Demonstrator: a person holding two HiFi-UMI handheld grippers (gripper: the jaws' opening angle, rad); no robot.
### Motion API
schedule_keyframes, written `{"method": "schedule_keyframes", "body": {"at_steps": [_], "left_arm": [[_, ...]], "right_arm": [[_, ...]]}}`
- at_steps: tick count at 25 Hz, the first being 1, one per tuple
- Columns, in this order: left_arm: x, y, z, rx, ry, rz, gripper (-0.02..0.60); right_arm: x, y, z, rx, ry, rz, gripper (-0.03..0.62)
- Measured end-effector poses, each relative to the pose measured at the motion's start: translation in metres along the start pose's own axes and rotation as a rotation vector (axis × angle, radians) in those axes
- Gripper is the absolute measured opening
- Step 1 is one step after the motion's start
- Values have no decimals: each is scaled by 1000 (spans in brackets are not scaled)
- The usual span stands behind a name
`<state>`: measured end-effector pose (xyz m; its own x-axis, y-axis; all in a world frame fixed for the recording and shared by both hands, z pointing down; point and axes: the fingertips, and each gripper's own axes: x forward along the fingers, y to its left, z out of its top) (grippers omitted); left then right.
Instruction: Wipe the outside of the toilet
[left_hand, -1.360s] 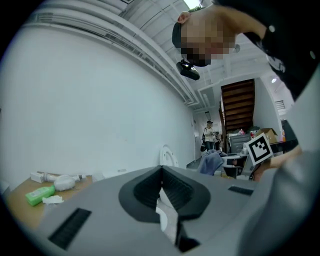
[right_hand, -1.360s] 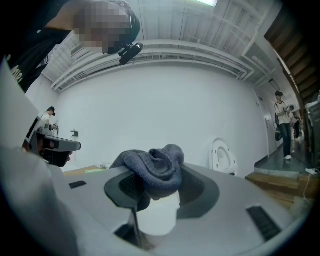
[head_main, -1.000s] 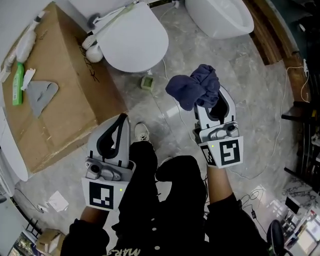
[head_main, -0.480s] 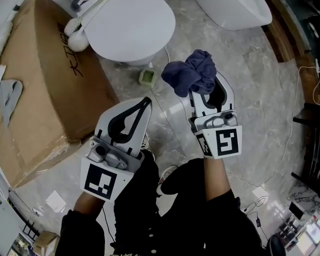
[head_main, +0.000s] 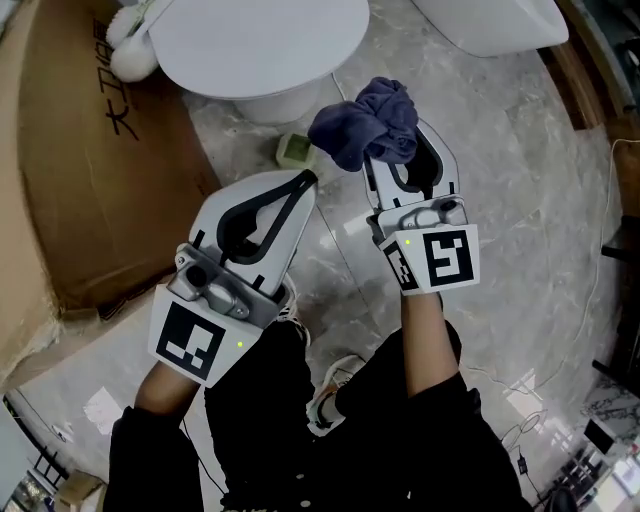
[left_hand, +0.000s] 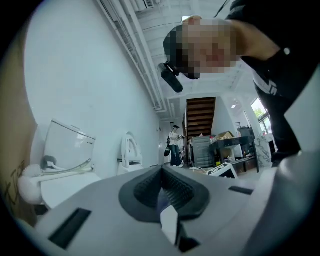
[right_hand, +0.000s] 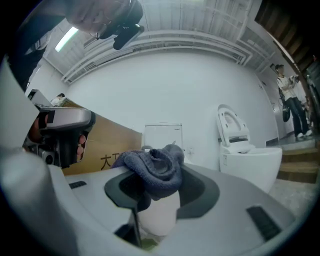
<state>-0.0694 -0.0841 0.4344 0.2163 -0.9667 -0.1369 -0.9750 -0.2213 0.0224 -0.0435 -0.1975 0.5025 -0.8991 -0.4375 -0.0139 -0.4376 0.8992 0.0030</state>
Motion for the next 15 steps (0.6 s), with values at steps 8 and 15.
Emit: {"method": "schedule_keyframes", "body": {"at_steps": [8, 15], "left_arm": [[-8, 20, -36, 116, -3, 57, 9], [-23, 31, -61, 144, -43, 142, 9]], "right_arm": [[36, 6, -54, 77, 23, 34, 167], [74, 14, -98, 155, 80, 48, 167]]}}
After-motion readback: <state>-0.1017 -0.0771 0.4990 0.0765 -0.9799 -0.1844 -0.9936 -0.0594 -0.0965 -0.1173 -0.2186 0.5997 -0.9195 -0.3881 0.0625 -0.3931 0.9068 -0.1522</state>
